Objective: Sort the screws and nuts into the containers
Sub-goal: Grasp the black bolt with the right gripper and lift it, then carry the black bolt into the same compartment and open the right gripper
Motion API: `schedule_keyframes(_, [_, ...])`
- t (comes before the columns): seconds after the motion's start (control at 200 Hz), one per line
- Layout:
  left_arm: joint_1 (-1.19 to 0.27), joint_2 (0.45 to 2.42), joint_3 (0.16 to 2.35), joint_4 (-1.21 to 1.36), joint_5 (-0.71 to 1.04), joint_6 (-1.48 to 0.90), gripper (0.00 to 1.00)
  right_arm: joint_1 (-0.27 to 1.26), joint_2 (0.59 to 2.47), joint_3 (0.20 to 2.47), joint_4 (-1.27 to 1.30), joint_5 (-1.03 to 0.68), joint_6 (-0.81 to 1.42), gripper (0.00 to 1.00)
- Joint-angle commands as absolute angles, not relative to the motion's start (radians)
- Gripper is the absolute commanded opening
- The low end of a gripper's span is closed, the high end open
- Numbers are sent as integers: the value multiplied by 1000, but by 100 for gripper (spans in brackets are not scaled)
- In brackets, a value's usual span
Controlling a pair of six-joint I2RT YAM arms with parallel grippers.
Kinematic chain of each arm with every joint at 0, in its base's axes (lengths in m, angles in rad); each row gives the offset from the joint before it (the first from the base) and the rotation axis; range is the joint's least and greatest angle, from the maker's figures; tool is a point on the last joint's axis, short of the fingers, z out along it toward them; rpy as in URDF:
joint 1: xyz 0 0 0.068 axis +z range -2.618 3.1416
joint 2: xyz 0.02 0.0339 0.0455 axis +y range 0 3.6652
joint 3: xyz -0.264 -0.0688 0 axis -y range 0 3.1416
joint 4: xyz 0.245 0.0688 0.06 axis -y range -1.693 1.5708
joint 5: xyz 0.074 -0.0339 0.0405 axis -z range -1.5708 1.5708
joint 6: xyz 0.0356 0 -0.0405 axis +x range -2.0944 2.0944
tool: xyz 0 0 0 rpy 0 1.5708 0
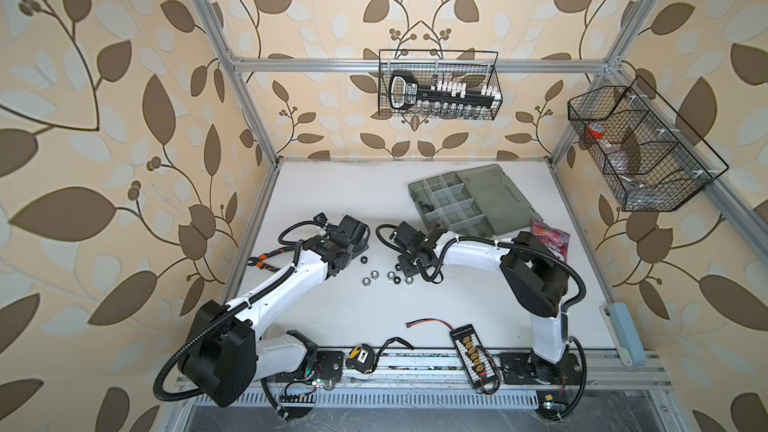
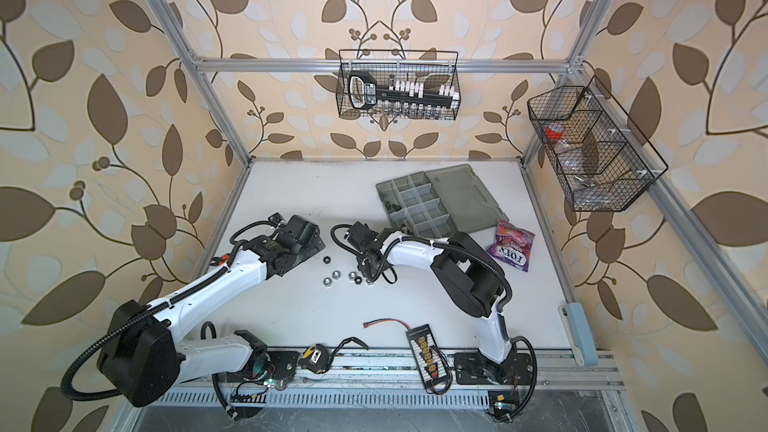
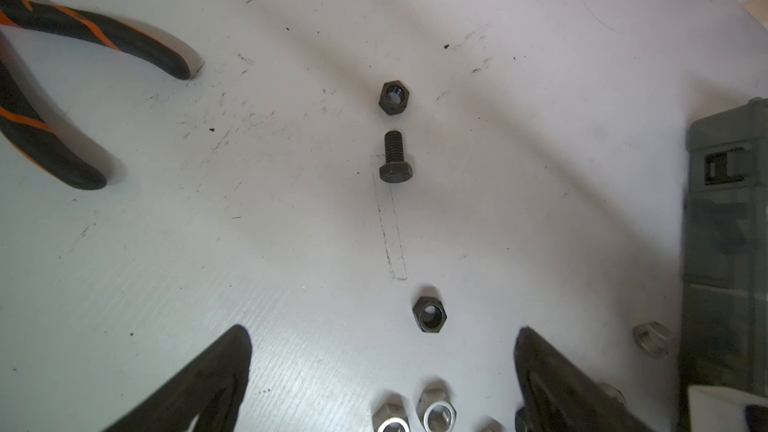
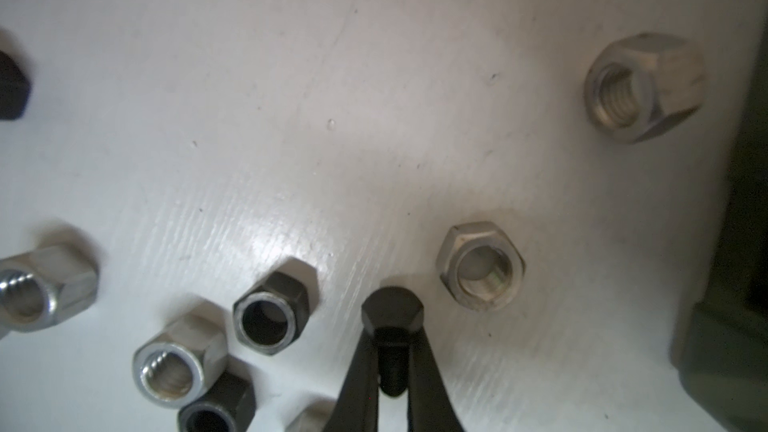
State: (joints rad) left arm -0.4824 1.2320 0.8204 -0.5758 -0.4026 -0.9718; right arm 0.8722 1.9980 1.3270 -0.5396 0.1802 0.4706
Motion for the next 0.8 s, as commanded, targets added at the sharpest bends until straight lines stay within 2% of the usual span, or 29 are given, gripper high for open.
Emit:
schedule_keyframes(0.0, [-472, 1212, 822, -603, -444, -976, 99, 877, 2070, 1310, -639, 208, 460, 0])
schedule_keyframes(0.275, [-471, 1218, 827, -602, -444, -971, 99, 872, 1973, 1412, -673, 252, 412, 0])
schedule_keyframes(0.465, [-471, 1218, 828, -598, -441, -964, 99, 811, 1930, 1526, -686, 275, 358, 0])
schedule_keyframes(0.795, [-469, 1216, 834, -599, -435, -962, 99, 655, 2047, 1803, -685, 314, 249, 0])
